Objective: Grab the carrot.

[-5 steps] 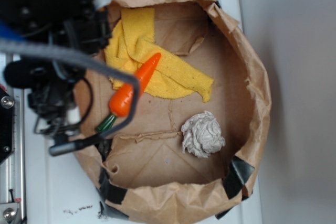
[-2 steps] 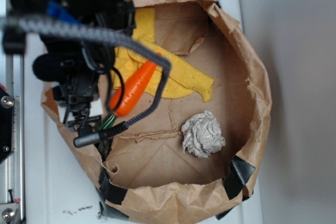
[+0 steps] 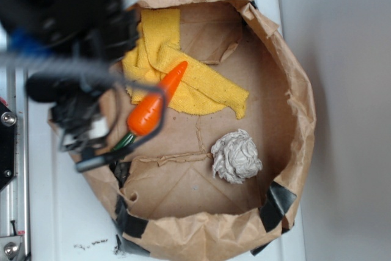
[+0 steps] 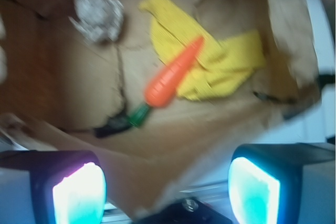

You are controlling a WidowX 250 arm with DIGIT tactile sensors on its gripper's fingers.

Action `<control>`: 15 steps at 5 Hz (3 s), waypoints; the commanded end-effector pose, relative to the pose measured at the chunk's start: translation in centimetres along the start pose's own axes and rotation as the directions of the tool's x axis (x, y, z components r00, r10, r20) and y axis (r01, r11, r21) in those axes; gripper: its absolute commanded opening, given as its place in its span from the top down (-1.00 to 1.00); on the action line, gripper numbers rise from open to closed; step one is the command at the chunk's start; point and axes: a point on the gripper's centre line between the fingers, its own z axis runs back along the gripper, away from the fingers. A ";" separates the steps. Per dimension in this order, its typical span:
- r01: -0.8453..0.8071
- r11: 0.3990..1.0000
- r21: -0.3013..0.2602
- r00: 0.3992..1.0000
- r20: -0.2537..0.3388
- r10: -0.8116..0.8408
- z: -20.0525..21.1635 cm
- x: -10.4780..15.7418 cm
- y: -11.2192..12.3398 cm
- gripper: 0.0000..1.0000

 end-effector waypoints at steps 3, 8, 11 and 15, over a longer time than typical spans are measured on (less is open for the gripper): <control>-0.157 0.987 0.018 0.987 0.029 0.157 -4.2 3.8 -2.2 -1.00; -0.513 0.857 -0.054 0.858 -0.017 0.513 -7.4 3.4 -0.6 -1.00; -0.522 0.851 -0.049 0.846 0.099 0.524 -10.2 2.5 0.2 -1.00; -0.483 0.870 0.101 0.868 0.190 0.459 -15.2 5.8 -1.6 -1.00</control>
